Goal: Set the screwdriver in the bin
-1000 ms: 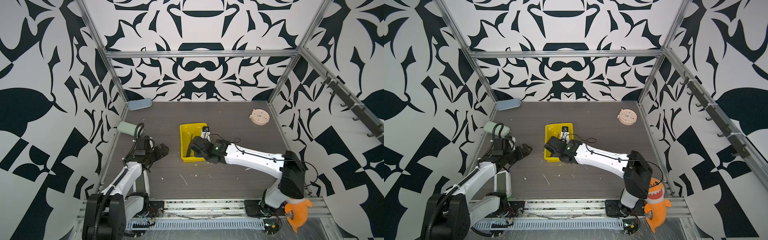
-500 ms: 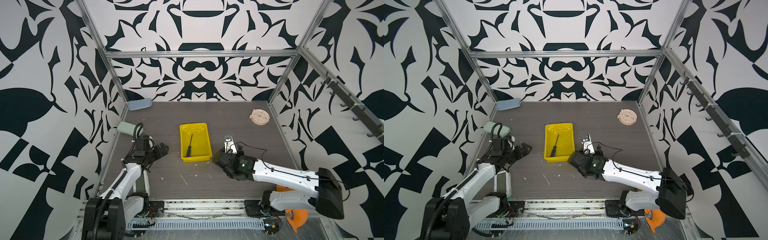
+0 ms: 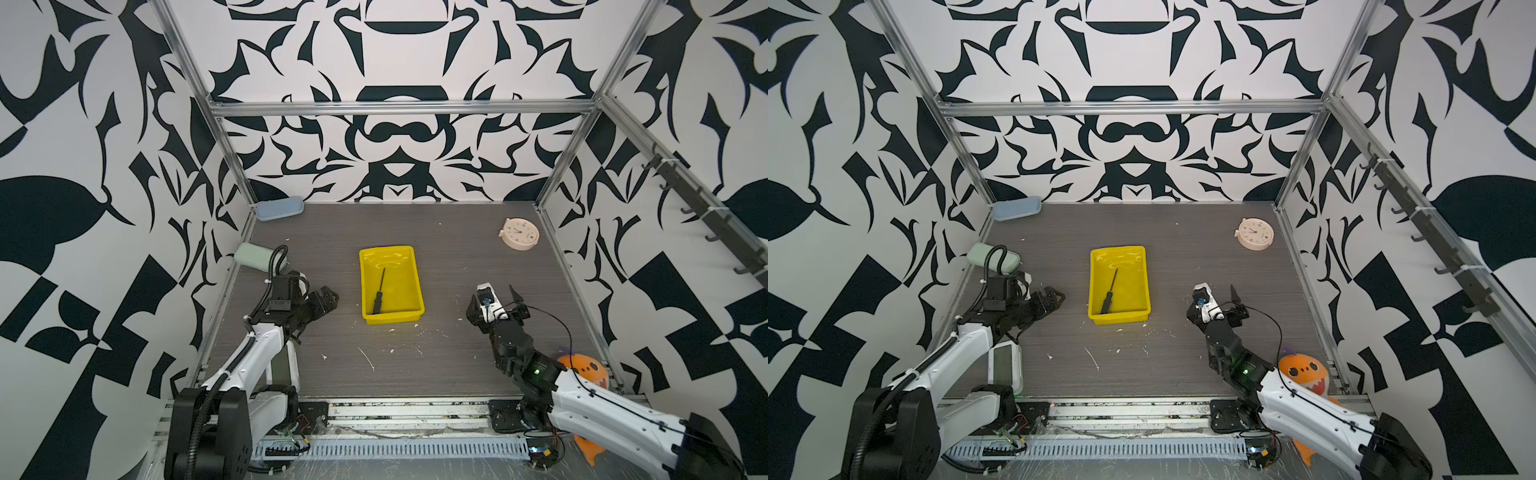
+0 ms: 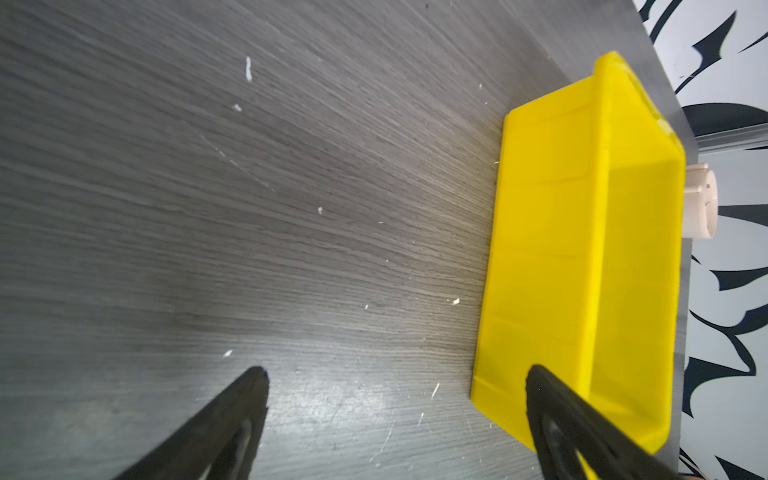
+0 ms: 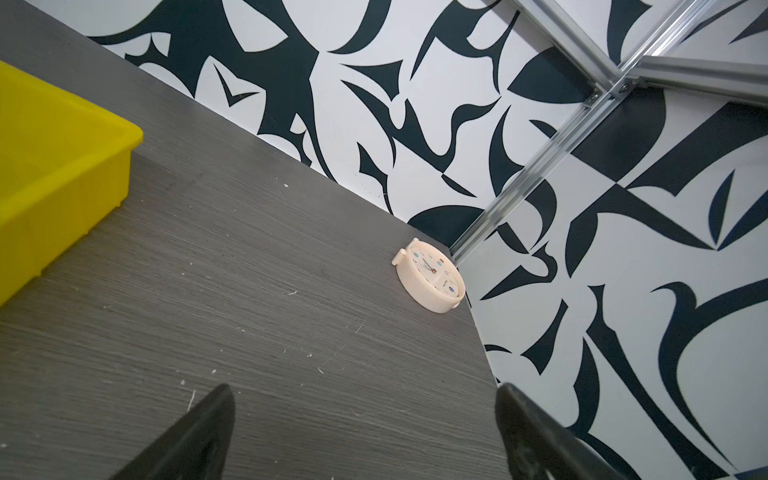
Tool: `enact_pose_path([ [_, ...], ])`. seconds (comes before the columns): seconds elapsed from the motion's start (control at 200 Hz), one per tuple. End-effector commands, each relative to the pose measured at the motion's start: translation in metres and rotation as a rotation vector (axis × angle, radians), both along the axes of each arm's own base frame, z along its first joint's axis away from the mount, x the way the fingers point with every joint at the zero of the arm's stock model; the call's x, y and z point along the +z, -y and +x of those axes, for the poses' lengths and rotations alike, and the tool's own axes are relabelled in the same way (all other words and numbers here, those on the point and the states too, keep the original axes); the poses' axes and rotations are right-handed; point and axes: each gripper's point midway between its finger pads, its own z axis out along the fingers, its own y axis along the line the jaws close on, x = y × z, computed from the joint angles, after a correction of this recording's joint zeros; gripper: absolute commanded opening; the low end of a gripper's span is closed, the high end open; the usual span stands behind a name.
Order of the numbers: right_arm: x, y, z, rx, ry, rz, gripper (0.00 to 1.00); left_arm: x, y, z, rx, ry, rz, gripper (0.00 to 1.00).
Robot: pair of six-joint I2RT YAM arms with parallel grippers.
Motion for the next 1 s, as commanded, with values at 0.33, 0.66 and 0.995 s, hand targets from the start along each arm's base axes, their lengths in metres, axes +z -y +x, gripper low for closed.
enact_pose_path([
  [0.33,-0.034,0.019,0.051,-0.065,-0.012,0.197,1.00,0.000,0.008,0.007,-0.037,-0.020,-0.029,0.99],
  [0.66,-0.042,0.028,0.087,-0.094,-0.014,0.248,1.00,0.003,0.003,0.006,-0.014,-0.002,-0.011,0.99],
  [0.995,-0.070,0.074,0.116,-0.277,-0.072,0.347,1.00,-0.008,0.009,0.012,-0.036,-0.053,-0.027,0.99],
])
